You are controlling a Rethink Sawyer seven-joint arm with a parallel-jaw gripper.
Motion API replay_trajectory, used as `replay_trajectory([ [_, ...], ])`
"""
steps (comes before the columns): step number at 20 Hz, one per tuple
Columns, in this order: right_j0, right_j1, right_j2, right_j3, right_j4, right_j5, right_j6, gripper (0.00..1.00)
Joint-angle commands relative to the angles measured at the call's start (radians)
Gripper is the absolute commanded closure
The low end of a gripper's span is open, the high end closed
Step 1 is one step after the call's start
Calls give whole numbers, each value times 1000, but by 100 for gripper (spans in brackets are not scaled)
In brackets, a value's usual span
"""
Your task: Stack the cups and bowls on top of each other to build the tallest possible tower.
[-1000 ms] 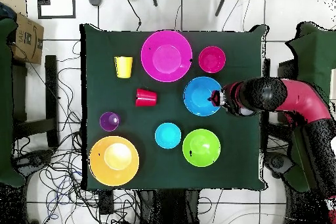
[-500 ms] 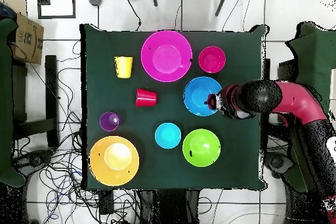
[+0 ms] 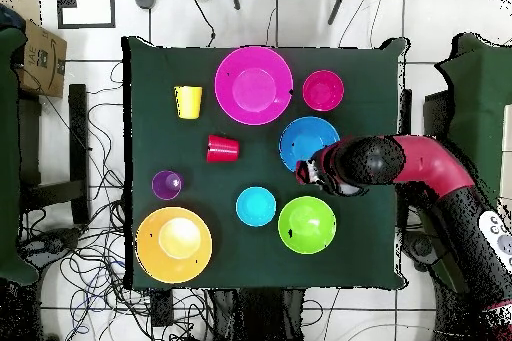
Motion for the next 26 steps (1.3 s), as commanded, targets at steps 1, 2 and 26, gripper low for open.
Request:
replay_trajectory([
  [1,97,-67,-39,149,37,-52,73,0],
  [2,101,-73,-41,155,45,-50,76,0],
  [26,276,-263,-319,220,-37,-285,302,0],
])
